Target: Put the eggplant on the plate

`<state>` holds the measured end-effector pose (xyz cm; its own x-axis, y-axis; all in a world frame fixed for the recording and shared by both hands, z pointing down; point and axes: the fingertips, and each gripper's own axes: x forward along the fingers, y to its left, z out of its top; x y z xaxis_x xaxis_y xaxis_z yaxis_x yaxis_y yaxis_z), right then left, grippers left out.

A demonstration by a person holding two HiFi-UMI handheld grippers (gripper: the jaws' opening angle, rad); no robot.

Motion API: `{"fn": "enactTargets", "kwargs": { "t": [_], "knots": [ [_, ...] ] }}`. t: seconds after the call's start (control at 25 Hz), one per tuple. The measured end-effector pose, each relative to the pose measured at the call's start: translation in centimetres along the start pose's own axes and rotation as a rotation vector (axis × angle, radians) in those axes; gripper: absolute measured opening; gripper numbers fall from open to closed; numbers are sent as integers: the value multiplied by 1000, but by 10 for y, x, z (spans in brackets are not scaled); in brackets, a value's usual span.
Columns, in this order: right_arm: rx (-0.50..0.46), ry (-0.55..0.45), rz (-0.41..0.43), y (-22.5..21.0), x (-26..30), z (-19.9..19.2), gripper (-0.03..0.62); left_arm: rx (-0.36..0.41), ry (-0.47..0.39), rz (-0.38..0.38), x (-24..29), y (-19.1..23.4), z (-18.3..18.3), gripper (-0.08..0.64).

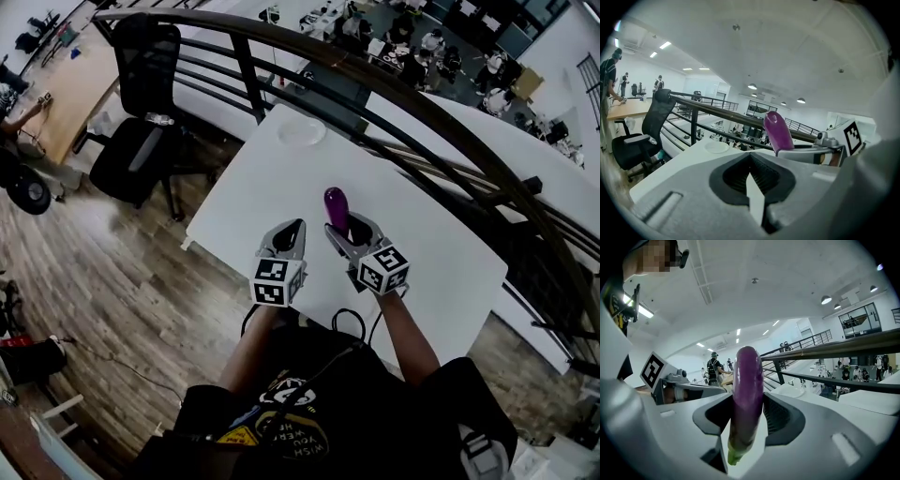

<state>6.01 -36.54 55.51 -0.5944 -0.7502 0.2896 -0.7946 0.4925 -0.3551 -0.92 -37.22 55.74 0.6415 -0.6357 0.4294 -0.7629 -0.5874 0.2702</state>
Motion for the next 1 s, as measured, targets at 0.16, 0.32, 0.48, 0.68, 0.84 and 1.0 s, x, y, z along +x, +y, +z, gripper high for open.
{"fn": "enactTargets", "kwargs": {
  "t": [0.16, 0.32, 0.48, 0.68, 0.84, 1.0],
  "knots": [
    [-9, 29, -17, -13, 36, -2, 198, -2, 27, -22, 27, 25, 0, 5],
    [-35, 66, -23, -28, 69, -6, 198, -4, 39, -25, 48, 53, 4, 5],
    [-58, 114, -28, -46, 104, -11, 198, -26, 62, -19, 67, 86, 7, 5],
    [-90, 186, -32, -68, 140, -25, 198, -22, 112, -20, 97, 120, -3, 5],
    [-106, 236, -39, -86, 164, -40, 198, -36, 146, -40, 117, 134, -11, 5],
    [-124, 269, -48, -106, 185, -47, 198, -48, 169, -53, 137, 144, -14, 5]
  ]
}}
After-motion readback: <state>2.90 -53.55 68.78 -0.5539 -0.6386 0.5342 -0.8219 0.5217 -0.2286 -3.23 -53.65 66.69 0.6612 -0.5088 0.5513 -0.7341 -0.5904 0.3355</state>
